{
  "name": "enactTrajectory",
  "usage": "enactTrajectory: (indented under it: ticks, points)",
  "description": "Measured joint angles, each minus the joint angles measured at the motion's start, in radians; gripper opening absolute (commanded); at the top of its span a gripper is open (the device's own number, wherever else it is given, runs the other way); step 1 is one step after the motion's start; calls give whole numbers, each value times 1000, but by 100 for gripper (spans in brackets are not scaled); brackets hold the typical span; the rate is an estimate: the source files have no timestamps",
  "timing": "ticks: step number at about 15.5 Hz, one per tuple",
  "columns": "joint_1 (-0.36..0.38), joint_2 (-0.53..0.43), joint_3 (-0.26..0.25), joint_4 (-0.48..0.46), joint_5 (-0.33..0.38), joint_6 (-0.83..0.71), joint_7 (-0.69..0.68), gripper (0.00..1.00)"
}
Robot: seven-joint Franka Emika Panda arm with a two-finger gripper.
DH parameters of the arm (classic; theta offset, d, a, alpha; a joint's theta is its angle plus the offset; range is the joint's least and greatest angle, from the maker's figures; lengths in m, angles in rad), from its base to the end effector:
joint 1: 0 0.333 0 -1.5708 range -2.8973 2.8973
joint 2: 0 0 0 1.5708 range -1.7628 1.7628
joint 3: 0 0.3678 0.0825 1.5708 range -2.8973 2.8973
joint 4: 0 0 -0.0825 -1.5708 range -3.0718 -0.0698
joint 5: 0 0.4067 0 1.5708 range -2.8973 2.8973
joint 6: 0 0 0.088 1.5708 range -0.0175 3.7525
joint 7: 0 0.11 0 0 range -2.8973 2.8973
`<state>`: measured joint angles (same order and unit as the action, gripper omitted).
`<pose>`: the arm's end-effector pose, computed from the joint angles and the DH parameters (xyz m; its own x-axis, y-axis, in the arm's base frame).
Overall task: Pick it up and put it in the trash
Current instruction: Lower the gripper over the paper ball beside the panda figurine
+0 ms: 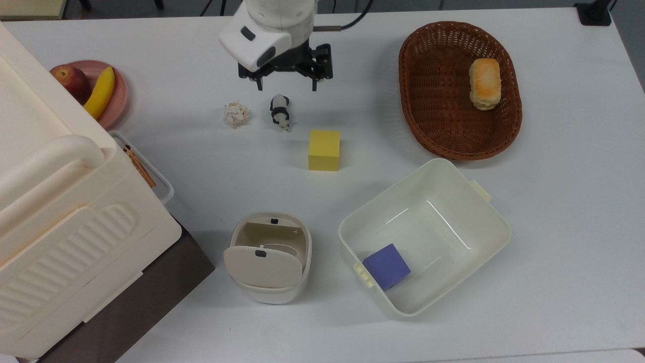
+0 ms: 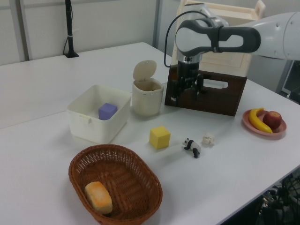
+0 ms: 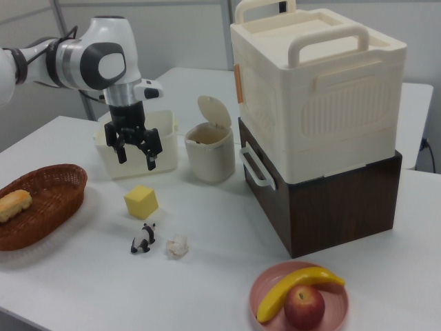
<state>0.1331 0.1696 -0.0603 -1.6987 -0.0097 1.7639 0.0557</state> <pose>0.6306 0.0476 0.5229 0.9945 0.0184 -0.1027 0.0211 -0.9995 0.0252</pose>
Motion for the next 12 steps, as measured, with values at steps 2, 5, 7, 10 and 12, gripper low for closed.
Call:
enactTrajectory:
  ticks: [2,5,7,10,12]
  points:
    - [20,12,0,-19,0,40,8,100]
    - [50,41,0,-35,-6,92,43,100]
    - [69,78,0,-39,-16,123,66,100]
    - [80,116,0,-39,-33,154,90,100]
    - [87,137,0,-39,-36,174,96,100]
